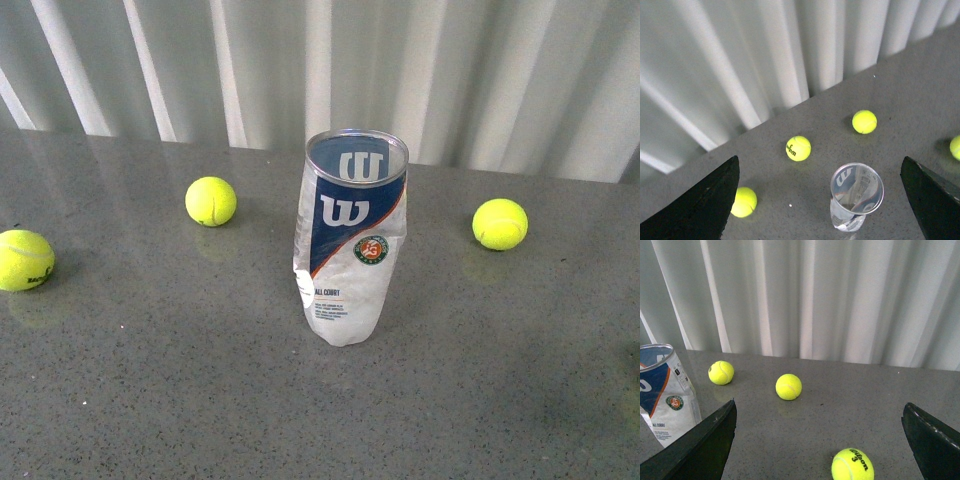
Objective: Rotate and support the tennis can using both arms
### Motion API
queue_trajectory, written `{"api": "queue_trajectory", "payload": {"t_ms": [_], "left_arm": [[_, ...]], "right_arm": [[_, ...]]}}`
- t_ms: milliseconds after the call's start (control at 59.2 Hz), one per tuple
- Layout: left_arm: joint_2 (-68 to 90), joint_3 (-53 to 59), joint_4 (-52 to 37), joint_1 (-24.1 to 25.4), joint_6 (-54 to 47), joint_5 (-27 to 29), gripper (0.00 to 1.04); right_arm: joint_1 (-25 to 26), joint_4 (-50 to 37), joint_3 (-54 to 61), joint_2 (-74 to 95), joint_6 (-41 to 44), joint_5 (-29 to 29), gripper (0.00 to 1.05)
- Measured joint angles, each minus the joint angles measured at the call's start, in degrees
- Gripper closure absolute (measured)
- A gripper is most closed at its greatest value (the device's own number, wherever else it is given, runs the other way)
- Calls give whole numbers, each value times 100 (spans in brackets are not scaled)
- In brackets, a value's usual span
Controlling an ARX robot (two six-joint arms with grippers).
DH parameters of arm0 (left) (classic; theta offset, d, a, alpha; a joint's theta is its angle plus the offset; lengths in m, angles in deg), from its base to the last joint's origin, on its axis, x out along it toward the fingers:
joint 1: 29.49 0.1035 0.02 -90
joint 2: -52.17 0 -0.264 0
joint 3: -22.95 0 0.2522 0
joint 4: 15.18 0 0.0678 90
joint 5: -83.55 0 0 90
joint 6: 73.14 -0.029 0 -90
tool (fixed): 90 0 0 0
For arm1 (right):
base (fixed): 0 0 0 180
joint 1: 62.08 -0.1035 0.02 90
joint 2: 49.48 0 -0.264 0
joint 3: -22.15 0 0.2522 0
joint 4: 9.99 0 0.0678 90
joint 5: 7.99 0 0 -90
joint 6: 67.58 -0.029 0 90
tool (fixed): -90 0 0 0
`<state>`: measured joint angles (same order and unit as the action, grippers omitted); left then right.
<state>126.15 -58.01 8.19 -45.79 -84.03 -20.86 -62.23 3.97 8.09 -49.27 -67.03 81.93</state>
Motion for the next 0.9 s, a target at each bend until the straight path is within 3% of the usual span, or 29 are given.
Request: {"api": "queue_trajectory", "payload": {"t_ms": [321,388,473,524,777,895], "left_arm": [[-953,1941,-522,1567,1202,-730,8],[-1193,2736,-2063,1617,1163,577,20],[-1497,3506,-3364,1635,1147,1366,34],[-1799,4019,-3901,1633,1139,1436,48],[-2614,5252,-4212,1628,1141,1445,102],[-2975,5591,-4221,1628,1119,1443,101]], "right_arm": [[0,0,0,0,0,0,7],[0,0,0,0,0,0,7],[0,0,0,0,0,0,7],[0,0,0,0,0,0,7],[0,0,0,0,0,0,7],[0,0,0,0,0,0,7]]}}
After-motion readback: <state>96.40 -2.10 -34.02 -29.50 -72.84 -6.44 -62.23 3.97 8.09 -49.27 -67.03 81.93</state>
